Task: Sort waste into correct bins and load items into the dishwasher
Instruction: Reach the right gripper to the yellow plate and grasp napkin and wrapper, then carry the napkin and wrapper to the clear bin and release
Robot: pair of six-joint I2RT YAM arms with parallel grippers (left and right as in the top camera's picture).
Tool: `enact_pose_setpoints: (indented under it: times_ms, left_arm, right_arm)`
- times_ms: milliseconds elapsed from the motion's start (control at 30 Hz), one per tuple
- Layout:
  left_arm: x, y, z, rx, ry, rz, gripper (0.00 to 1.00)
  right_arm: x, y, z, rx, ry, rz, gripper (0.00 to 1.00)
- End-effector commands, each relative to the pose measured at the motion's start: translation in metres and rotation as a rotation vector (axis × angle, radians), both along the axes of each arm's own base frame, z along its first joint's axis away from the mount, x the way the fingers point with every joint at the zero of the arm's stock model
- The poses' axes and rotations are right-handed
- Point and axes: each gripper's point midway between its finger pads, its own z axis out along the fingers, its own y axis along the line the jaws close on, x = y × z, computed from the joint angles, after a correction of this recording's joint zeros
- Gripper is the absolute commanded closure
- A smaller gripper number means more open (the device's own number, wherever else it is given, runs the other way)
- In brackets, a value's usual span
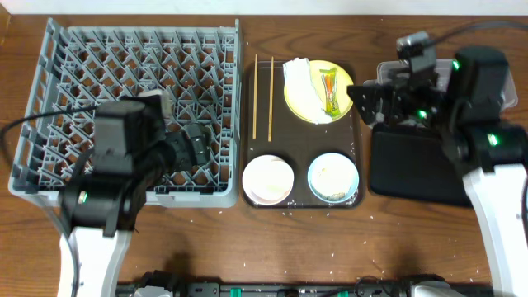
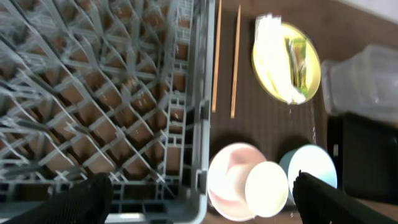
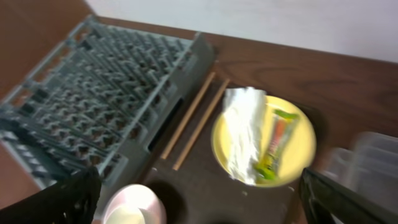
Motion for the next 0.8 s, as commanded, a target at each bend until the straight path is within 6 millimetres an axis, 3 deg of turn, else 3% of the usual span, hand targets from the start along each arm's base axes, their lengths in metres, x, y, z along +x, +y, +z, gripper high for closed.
enact_pose_setpoints:
  times_ms: [0, 33, 67, 133, 233, 300, 367, 500, 567, 600, 633, 700, 767]
  left_arm:
    - [-0.002, -0.017, -0.007, -0.081, 0.080, -0.062, 0.06]
    - [-0.002, -0.020, -0.007, -0.096, 0.084, -0.074, 0.07]
    - [-0.003, -0.030, -0.002, -0.145, 0.080, -0.116, 0.07]
    - [-0.005, -0.038, 0.005, -0.185, 0.058, -0.151, 0.07]
    - [-0.009, -0.044, 0.032, -0.182, -0.074, -0.228, 0.07]
    - [-0.013, -0.038, 0.045, -0.146, -0.143, -0.213, 0.07]
    - [-0.021, -0.029, 0.058, -0.113, -0.205, -0.183, 0.07]
    - [-0.039, -0.030, 0.077, -0.127, -0.281, -0.193, 0.07]
    - [-0.055, -0.034, 0.092, -0.150, -0.340, -0.225, 0.06]
    - [-0.060, -0.033, 0.096, -0.150, -0.360, -0.227, 0.07]
    - [-0.063, -0.033, 0.099, -0.150, -0.375, -0.228, 0.06]
    - [-0.068, -0.032, 0.104, -0.150, -0.397, -0.229, 0.07]
    - [-0.070, -0.032, 0.105, -0.150, -0.401, -0.229, 0.07]
  right_arm:
    - [0.007, 0.044, 0.017, 0.152, -0.022, 0.182, 0.01]
    - [0.018, 0.051, 0.007, 0.125, -0.022, 0.167, 0.01]
    - [0.037, 0.056, -0.025, 0.019, 0.011, 0.076, 0.01]
    - [0.054, 0.056, -0.064, -0.119, 0.054, -0.029, 0.01]
    - [0.082, 0.058, -0.146, -0.344, 0.131, -0.189, 0.04]
    - [0.092, 0.060, -0.173, -0.369, 0.154, -0.219, 0.16]
    - [0.107, 0.066, -0.208, -0.353, 0.179, -0.236, 0.40]
    - [0.119, 0.069, -0.254, -0.367, 0.205, -0.237, 0.40]
    - [0.119, 0.069, -0.279, -0.384, 0.237, -0.233, 0.45]
    - [0.117, 0.068, -0.285, -0.391, 0.249, -0.231, 0.51]
    - [0.114, 0.068, -0.292, -0.401, 0.267, -0.227, 0.72]
    - [0.111, 0.066, -0.293, -0.403, 0.285, -0.231, 0.99]
    - [0.109, 0.067, -0.281, -0.386, 0.286, -0.233, 0.99]
